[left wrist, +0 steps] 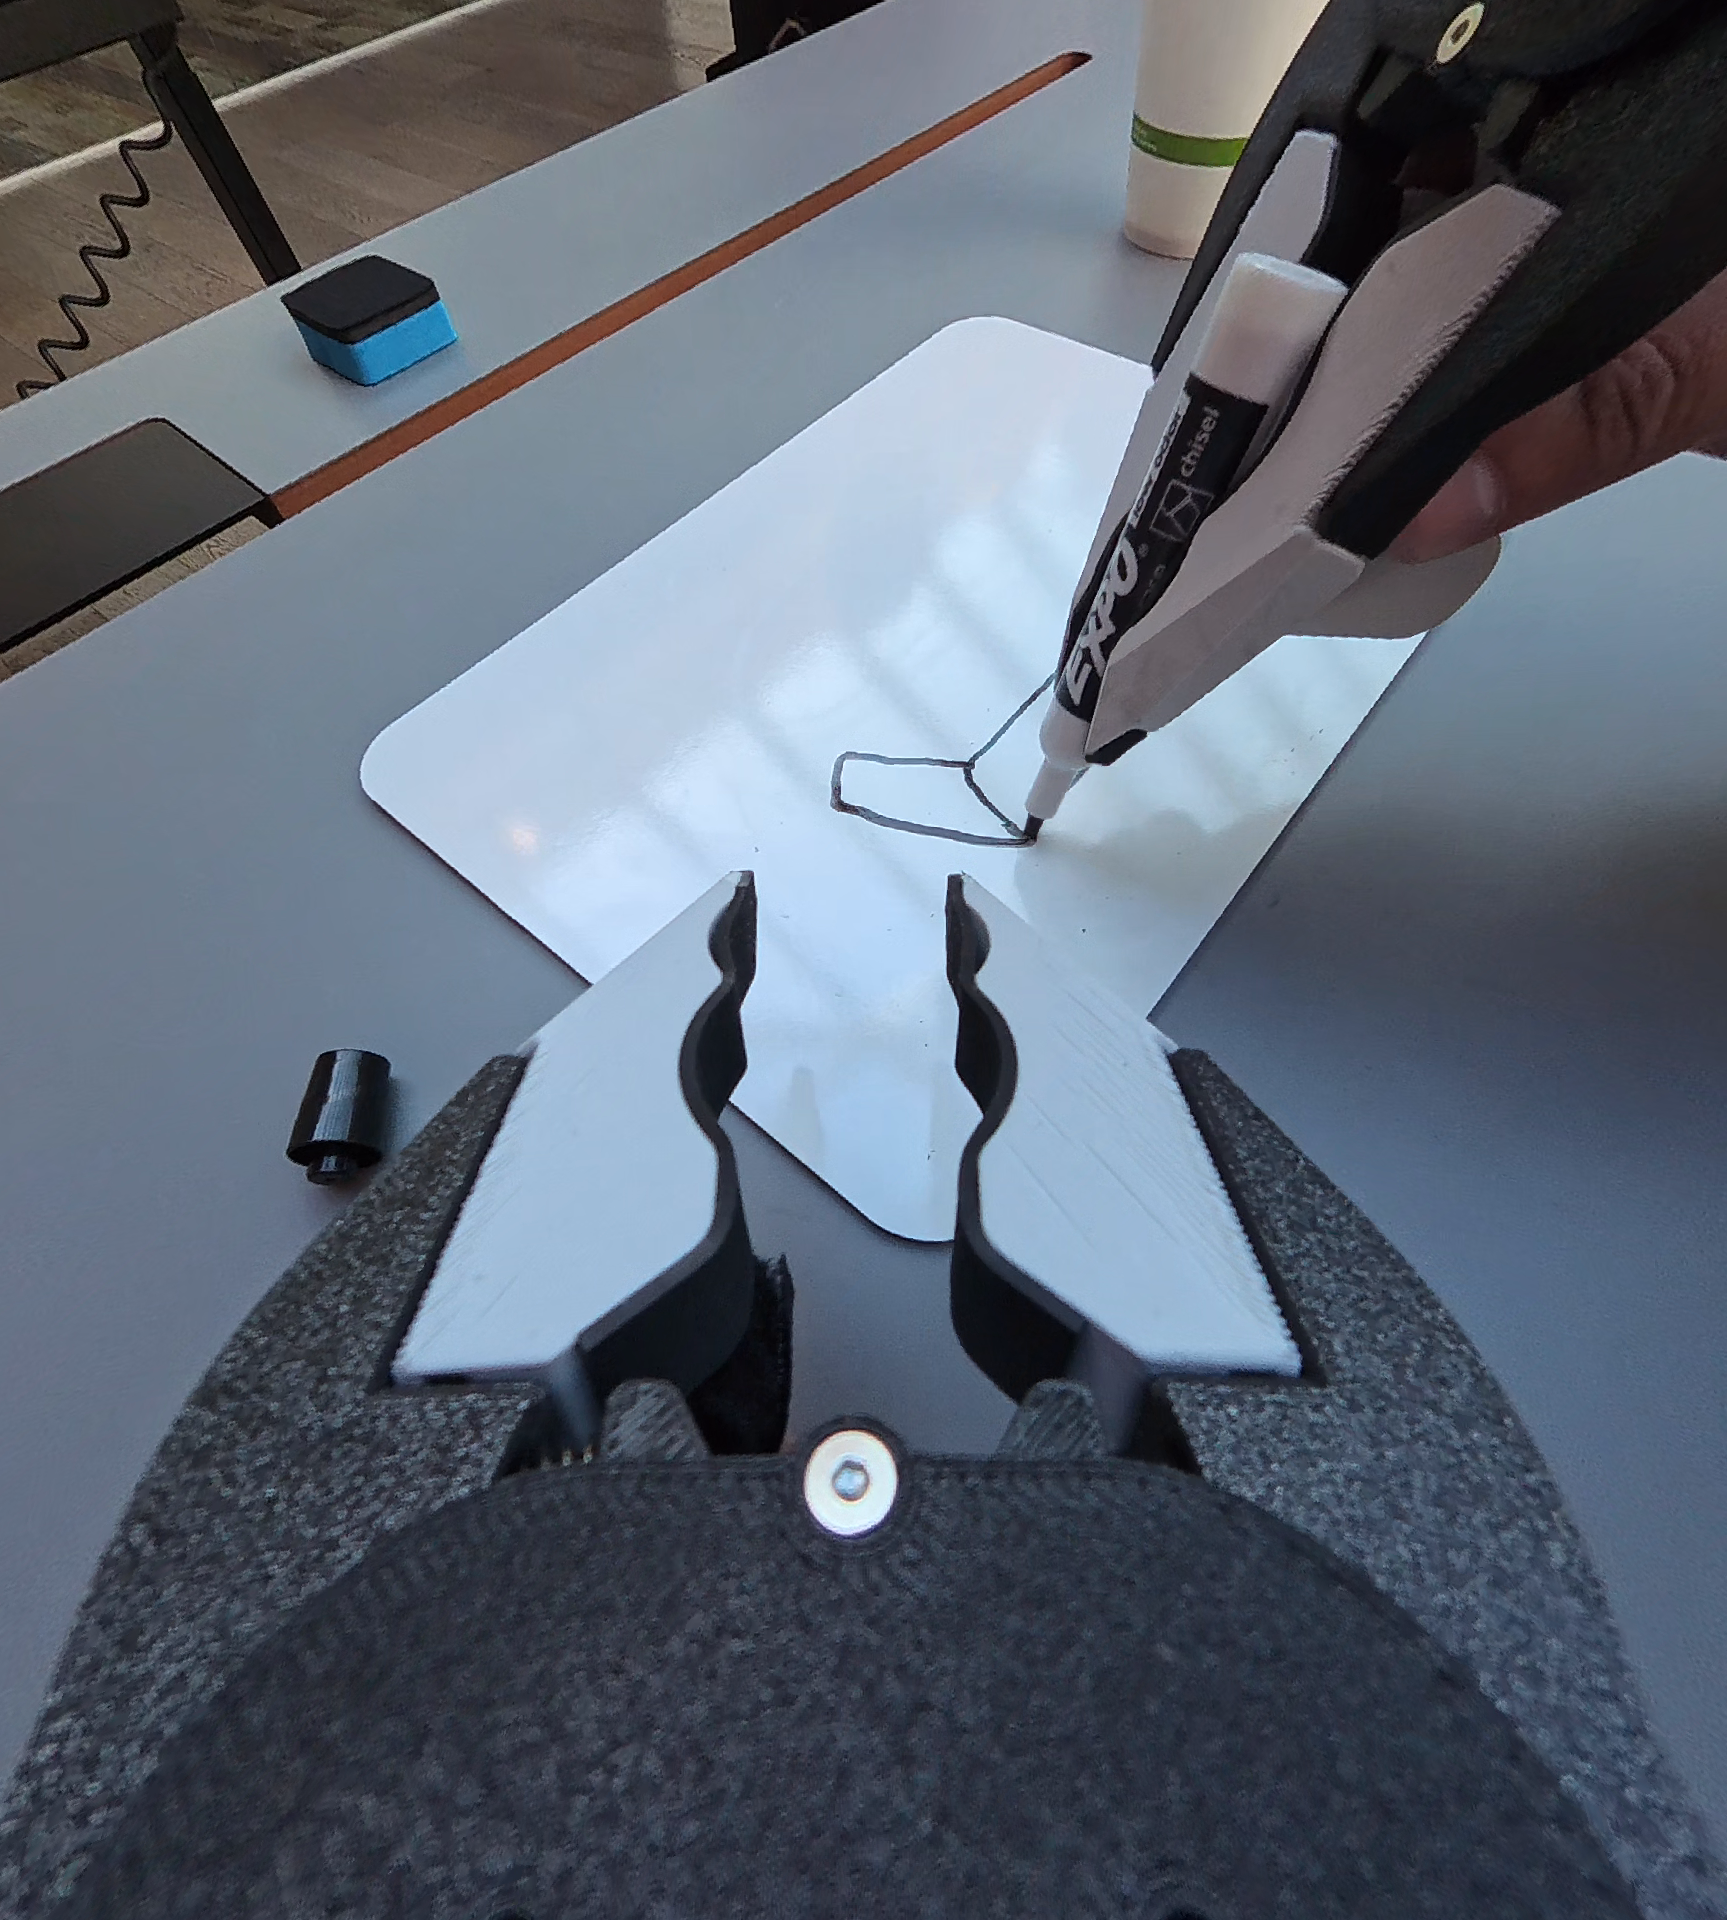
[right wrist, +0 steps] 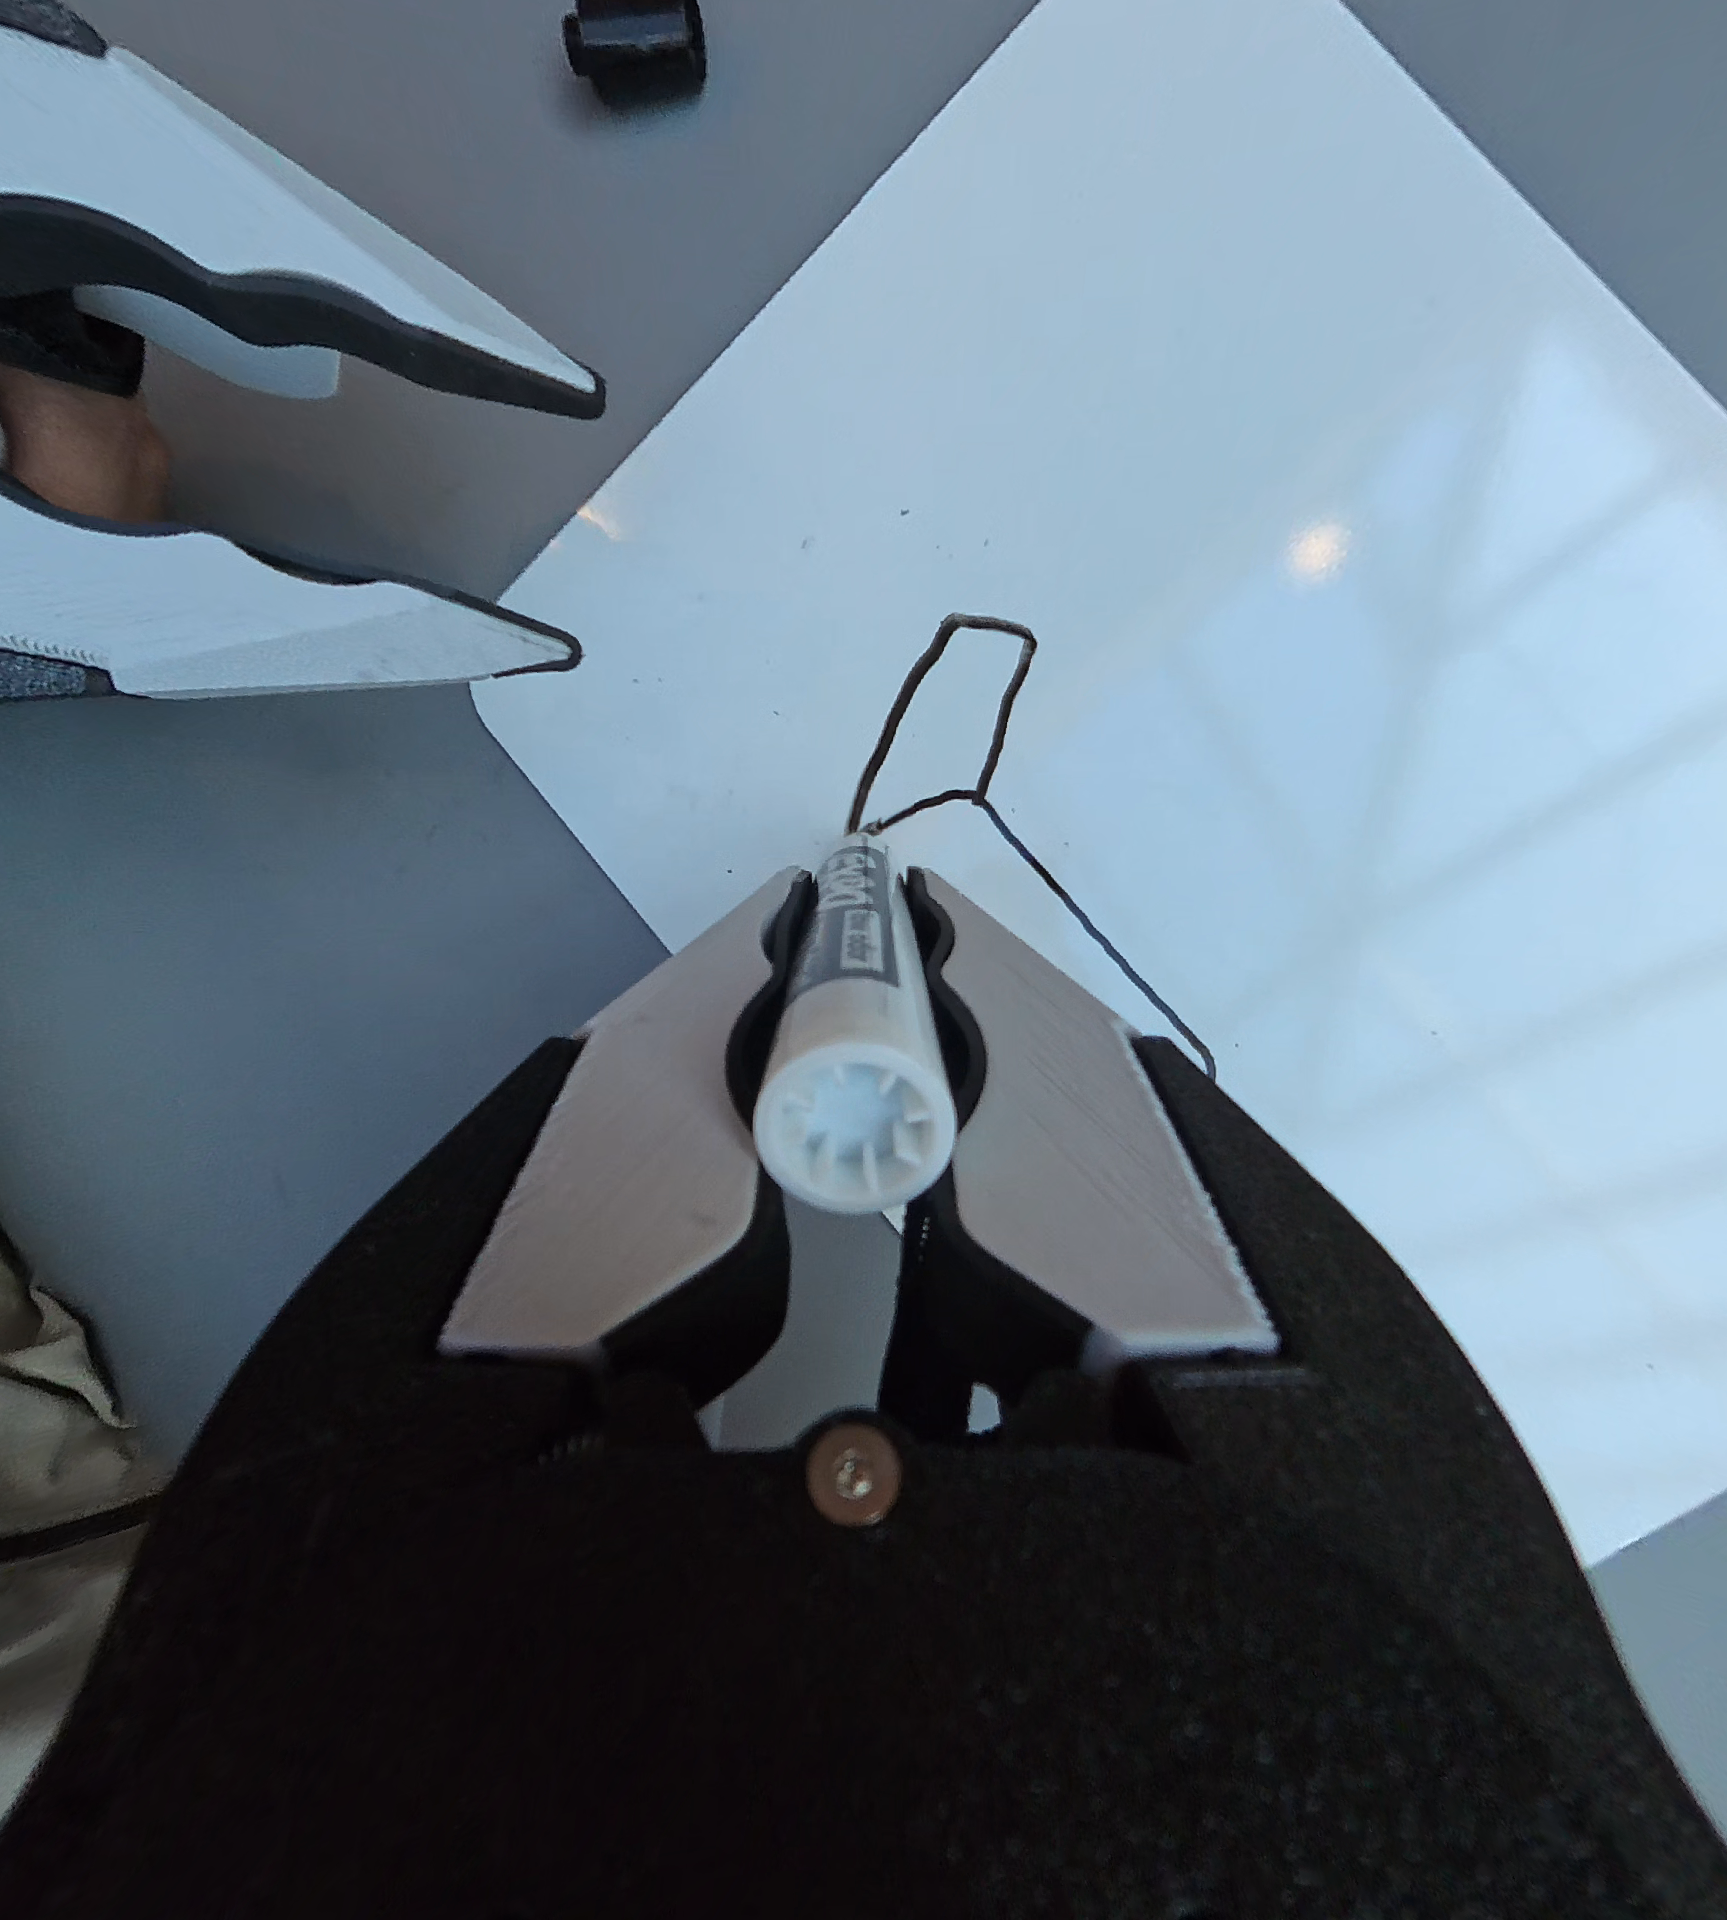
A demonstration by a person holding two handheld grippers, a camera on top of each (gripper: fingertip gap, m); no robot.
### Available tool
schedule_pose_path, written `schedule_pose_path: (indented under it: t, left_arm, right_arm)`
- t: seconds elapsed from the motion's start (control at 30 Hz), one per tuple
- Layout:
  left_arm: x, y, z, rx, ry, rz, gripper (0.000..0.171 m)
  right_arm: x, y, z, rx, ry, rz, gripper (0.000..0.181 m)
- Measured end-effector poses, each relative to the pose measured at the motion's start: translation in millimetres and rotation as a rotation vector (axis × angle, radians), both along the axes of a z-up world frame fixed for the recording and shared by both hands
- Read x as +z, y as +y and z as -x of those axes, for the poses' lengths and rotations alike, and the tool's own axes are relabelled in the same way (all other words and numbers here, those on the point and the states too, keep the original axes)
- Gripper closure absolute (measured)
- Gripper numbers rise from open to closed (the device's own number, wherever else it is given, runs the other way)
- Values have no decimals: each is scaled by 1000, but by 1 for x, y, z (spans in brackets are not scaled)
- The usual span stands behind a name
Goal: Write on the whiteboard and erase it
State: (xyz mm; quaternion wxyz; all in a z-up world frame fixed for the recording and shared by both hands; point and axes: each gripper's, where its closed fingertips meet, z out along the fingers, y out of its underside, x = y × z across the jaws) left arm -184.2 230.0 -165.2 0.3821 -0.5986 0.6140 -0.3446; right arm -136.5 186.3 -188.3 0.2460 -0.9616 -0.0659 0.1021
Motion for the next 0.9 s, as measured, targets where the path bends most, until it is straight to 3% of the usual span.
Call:
schedule_pose_path:
  t: [0.23,0.47,0.73,0.9]
  left_arm:
    - [-2,-1,0,-4,1,3,135]
    - [-1,-8,0,-22,-5,-10,135]
    - [-1,-11,0,-20,-7,-46,135]
    - [-4,-4,0,4,-7,-51,136]
  right_arm:
    - [40,-10,-26,-166,54,-279,163]
    - [43,-61,-57,-339,43,-513,163]
    - [33,-75,-72,-294,-171,-596,163]
    - [29,-77,-66,-289,-204,-636,163]
